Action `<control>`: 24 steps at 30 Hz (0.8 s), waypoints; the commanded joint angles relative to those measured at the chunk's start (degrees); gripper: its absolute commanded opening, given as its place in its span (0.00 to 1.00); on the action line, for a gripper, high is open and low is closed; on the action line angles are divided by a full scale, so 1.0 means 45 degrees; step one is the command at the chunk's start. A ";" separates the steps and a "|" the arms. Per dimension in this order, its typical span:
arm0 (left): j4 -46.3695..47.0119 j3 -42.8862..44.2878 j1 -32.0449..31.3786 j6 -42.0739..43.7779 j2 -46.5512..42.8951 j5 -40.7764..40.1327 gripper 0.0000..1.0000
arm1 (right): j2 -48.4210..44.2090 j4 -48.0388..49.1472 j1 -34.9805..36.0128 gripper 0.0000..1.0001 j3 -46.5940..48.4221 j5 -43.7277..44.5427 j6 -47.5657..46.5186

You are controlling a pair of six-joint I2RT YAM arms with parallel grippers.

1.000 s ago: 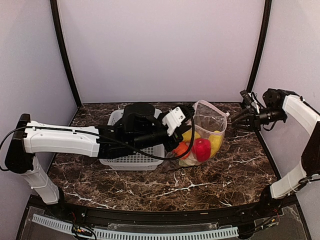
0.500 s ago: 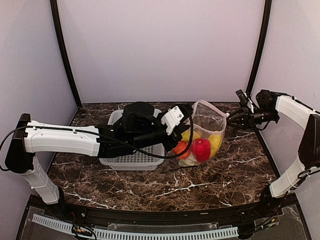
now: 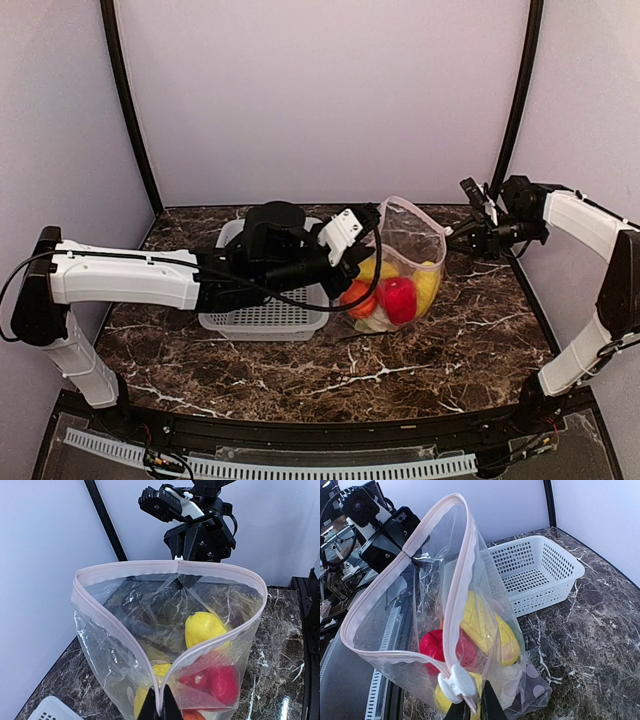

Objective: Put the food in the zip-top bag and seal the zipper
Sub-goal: Adjust the zipper food storage bag at the center of the board.

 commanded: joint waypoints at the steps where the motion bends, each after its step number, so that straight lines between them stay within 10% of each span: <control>1: 0.0212 -0.0253 0.0168 -0.0201 -0.0539 0.0108 0.01 | -0.0113 0.0149 0.0033 0.04 0.0267 -0.0286 0.0119; 24: -0.0813 -0.0958 0.0990 -0.0785 -0.2365 0.1264 0.02 | -0.2160 -0.3497 -0.1130 0.00 0.3218 0.3503 -0.1530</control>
